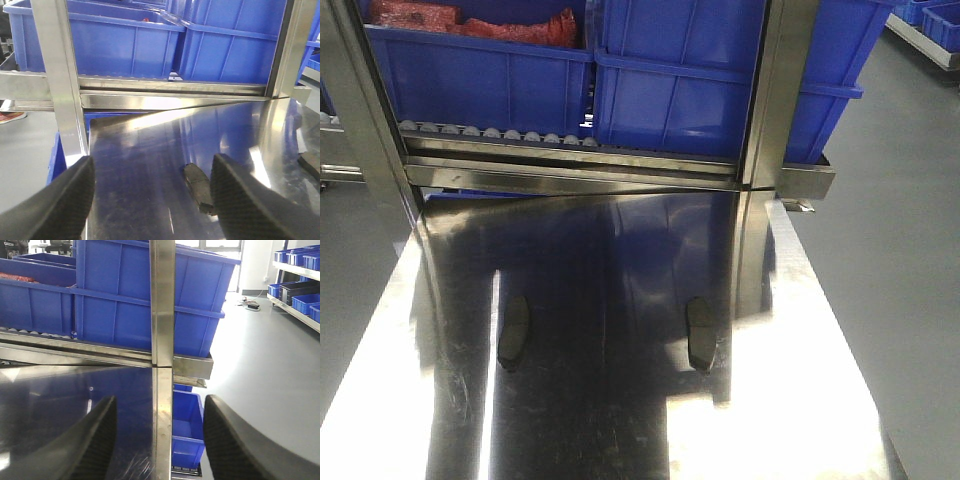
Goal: Move and align brake pads A on conveyor
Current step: 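Stop at the steel table facing the two brake pads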
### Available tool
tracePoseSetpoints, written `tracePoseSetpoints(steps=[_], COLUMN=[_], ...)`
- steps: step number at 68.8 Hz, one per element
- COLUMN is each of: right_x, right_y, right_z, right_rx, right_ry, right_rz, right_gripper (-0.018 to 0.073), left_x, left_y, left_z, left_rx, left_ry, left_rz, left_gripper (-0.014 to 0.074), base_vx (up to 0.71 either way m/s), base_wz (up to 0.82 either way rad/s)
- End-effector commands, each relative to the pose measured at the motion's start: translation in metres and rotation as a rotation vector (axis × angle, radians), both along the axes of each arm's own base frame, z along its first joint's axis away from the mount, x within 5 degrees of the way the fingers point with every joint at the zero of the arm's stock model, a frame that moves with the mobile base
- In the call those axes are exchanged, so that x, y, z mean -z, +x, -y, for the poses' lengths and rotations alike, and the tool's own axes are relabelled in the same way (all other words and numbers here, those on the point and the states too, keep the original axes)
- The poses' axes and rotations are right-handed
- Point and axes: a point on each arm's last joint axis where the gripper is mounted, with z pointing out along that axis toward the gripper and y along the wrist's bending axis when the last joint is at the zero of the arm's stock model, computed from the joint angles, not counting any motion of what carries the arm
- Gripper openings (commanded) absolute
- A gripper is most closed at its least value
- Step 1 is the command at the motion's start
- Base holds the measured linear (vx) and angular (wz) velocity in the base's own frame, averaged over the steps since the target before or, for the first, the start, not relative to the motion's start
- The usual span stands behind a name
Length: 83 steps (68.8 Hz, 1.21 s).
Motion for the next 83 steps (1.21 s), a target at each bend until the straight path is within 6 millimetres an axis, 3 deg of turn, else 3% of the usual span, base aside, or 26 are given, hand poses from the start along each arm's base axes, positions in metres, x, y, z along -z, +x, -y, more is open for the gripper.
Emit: tracePoseSetpoints(steps=[1, 83], right_x=[-0.0143, -0.0143], right_y=[0.0002, 0.0002], right_z=[-0.0001, -0.0001], right_rx=[-0.001, -0.001], right_ry=[-0.004, -0.004], right_rz=[0.089, 0.089], right_gripper=[0.0379, 0.0379], left_x=[-0.0156, -0.0156], left_y=[0.0010, 0.0010], left_z=[0.0000, 0.0000], left_rx=[-0.001, -0.001], left_ry=[-0.024, -0.024], left_rz=[0.090, 0.090], left_gripper=[0.0482, 0.0482], base_vx=[0.04, 0.00], base_wz=[0.05, 0.01])
